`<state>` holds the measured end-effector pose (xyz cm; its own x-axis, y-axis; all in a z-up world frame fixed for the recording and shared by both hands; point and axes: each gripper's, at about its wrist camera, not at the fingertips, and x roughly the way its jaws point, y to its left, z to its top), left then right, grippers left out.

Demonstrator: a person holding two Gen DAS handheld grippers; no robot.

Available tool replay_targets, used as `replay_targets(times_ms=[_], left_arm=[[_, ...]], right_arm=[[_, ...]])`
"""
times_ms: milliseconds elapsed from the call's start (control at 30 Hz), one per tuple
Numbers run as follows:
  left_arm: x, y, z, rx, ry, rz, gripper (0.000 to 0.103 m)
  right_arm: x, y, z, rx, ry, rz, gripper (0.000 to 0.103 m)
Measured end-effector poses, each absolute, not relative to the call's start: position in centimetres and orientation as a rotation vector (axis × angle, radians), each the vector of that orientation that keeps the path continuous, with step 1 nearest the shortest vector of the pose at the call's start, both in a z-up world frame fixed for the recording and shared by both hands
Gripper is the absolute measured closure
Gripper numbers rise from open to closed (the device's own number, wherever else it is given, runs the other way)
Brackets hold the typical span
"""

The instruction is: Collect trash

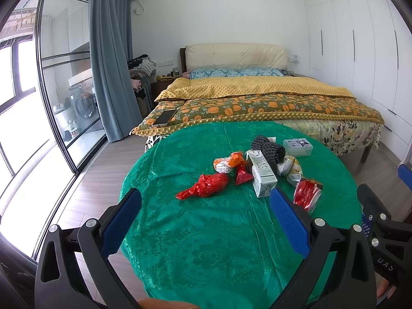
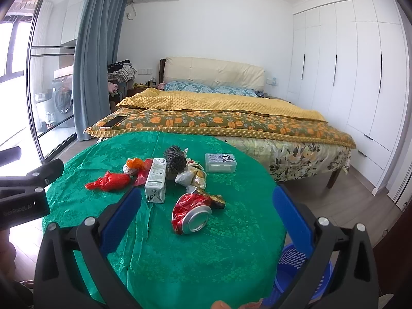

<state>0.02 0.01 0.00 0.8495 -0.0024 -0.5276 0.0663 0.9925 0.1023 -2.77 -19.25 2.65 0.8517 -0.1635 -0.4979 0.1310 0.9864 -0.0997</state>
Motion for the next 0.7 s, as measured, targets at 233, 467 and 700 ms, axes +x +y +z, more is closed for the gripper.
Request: replay_targets(times_ms=[233, 467, 700], left_arm=[[0.02, 0.02, -0.01, 0.117, 0.555, -0.036, 0.004], [0.0, 0.01, 0.01, 0.117, 0.556, -0.037, 0.004], [0.02, 0.01, -0.01, 0.115, 0.556, -0.036, 0.004]], right_arm=[[-2.84, -19.22, 2.51, -0.063, 0.527, -0.157, 0.005], [-2.84, -19.21, 2.5, -0.064, 0.528, -0.157, 0.005], [-2.83, -19.24, 2.5, -0.063, 0.528, -0.157, 0.005]])
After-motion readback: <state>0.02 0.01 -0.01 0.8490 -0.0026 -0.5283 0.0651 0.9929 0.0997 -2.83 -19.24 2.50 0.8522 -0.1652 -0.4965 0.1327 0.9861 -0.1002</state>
